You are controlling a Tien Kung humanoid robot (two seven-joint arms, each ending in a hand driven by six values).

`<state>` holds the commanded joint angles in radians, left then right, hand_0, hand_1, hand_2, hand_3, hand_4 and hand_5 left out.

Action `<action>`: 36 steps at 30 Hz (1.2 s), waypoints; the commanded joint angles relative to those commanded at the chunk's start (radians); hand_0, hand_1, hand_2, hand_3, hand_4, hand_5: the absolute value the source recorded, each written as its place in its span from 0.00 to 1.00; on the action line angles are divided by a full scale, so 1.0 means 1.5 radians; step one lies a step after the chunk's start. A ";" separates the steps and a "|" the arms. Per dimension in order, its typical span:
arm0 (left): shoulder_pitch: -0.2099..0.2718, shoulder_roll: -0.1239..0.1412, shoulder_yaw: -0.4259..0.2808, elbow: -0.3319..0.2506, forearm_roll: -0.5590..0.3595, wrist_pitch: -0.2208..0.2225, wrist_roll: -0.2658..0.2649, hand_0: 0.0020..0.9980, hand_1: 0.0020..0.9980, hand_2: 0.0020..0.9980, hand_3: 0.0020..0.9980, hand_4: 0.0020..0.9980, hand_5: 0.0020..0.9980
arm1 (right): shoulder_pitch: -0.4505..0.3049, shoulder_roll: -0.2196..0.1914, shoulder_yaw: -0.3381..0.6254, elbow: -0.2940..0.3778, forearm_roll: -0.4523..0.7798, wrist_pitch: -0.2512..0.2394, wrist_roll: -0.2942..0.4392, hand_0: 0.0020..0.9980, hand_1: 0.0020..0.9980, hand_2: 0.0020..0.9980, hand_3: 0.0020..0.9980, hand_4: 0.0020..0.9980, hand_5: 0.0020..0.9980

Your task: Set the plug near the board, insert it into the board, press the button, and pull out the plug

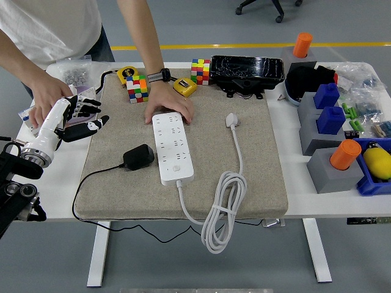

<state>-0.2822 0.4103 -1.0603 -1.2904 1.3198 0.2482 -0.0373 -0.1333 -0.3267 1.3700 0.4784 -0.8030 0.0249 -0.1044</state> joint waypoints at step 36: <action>-0.069 -0.054 0.187 0.117 0.216 -0.005 0.079 0.71 0.69 0.69 0.75 1.00 0.25 | 0.000 -0.001 -0.004 0.001 0.004 0.000 0.002 0.68 0.68 0.69 0.60 0.99 0.54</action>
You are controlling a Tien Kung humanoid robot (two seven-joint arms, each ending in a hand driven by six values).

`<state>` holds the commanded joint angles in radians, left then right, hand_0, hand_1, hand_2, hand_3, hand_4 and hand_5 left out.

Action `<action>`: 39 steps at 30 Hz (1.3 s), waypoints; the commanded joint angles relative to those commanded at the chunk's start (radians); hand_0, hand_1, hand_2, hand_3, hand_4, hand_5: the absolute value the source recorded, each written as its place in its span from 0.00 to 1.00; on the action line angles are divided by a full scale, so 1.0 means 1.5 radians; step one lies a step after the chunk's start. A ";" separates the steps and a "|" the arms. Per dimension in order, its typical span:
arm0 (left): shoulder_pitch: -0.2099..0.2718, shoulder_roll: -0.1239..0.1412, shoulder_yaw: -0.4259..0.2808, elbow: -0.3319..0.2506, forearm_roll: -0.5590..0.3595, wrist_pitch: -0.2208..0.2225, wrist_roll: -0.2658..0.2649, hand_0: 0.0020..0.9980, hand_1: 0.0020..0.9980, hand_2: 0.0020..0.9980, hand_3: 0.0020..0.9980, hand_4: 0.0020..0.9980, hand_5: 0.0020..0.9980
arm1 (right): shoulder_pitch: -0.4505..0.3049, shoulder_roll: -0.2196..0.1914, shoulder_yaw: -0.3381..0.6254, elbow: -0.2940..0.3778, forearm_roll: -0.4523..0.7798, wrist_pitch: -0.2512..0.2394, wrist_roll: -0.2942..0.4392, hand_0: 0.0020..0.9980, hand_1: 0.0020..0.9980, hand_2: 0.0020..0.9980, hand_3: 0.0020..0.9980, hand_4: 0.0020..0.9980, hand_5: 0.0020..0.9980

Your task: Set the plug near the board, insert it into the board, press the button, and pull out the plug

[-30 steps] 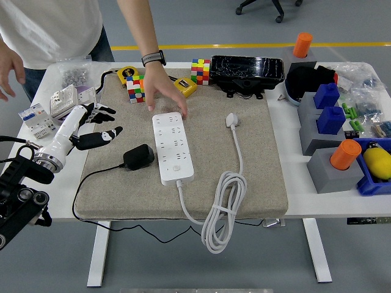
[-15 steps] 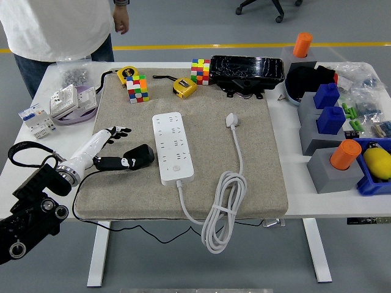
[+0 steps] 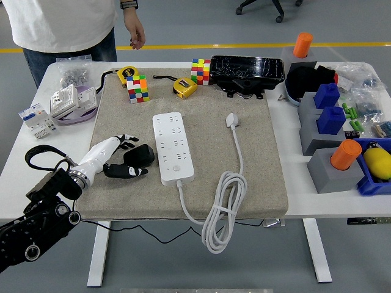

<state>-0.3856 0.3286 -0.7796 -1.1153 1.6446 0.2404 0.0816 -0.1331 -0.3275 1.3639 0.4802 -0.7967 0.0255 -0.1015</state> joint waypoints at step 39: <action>-0.093 -0.024 0.045 0.012 -0.028 0.057 -0.053 0.32 0.41 0.47 0.55 0.74 0.00 | 0.003 -0.001 0.000 0.000 0.001 -0.005 0.004 0.67 0.68 0.68 0.60 0.99 0.54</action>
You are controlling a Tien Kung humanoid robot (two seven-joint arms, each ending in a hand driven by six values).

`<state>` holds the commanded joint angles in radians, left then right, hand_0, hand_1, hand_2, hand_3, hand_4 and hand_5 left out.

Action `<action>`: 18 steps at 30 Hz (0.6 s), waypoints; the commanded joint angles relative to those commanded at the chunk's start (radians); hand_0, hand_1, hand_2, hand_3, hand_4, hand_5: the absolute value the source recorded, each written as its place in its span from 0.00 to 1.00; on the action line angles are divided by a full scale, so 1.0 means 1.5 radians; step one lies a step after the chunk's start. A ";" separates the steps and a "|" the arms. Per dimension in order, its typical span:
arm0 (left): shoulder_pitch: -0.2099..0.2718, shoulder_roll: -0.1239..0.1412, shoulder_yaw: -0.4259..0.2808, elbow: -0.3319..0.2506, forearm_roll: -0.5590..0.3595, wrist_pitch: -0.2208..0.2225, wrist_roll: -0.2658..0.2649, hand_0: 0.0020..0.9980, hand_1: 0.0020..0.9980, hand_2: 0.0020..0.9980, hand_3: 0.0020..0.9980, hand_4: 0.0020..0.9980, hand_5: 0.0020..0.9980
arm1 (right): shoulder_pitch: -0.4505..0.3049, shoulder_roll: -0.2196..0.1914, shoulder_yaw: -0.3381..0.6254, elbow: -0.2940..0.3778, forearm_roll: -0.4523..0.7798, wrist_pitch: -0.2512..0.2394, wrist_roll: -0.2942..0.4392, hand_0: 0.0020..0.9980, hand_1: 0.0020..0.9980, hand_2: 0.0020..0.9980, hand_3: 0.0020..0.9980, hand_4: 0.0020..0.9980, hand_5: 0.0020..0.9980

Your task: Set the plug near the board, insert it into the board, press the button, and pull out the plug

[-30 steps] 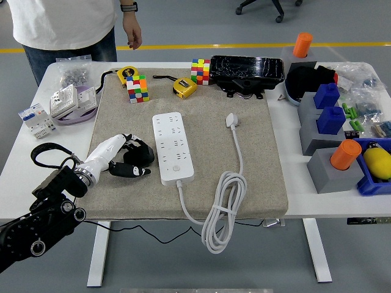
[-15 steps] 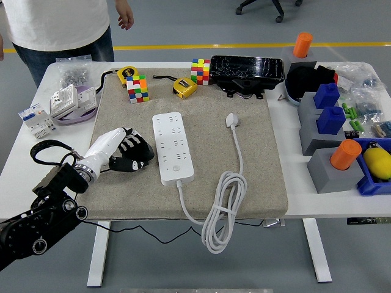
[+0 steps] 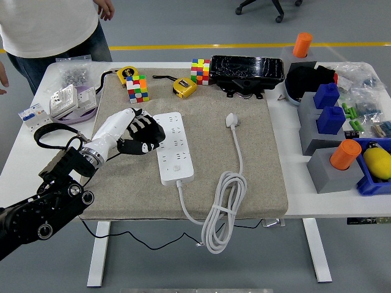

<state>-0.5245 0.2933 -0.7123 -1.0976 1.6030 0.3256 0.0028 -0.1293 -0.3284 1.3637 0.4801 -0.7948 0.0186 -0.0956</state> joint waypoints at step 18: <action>-0.029 -0.015 0.046 0.054 -0.010 0.001 0.009 0.32 0.41 0.46 0.55 0.73 0.00 | 0.002 -0.001 -0.003 0.001 0.001 0.001 0.000 0.67 0.68 0.68 0.60 0.99 0.54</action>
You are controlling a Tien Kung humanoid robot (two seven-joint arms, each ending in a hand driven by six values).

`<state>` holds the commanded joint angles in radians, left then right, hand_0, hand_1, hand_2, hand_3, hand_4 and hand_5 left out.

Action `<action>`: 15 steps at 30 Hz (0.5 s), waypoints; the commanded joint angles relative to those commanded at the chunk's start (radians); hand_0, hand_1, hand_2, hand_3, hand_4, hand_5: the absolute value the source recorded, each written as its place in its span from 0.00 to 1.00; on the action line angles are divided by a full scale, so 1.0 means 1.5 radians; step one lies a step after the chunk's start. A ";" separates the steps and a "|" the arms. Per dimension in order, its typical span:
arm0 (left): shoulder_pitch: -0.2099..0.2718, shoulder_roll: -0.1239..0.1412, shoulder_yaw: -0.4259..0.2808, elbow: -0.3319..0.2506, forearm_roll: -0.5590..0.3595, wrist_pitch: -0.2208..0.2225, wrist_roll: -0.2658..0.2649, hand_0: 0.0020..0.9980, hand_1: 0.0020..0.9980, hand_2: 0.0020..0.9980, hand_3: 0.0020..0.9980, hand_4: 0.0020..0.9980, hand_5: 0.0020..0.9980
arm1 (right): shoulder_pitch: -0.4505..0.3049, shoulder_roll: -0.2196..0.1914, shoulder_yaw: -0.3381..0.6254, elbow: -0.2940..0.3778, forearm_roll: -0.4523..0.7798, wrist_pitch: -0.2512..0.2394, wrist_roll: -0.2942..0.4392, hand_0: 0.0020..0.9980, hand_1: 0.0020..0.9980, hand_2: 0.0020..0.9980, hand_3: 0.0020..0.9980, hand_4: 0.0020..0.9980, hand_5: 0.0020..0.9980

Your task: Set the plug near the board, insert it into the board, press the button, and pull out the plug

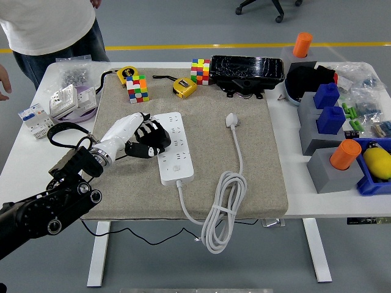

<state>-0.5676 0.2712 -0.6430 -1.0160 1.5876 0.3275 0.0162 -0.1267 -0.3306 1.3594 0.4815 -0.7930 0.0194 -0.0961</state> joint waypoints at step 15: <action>0.001 0.003 0.000 0.010 0.011 -0.009 0.011 0.32 0.41 0.46 0.55 0.73 0.00 | 0.000 0.000 0.001 0.001 0.000 0.000 0.000 0.67 0.68 0.68 0.59 0.99 0.54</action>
<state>-0.5664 0.2759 -0.6426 -1.0012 1.6034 0.3136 0.0334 -0.1273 -0.3309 1.3606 0.4826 -0.7929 0.0197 -0.0962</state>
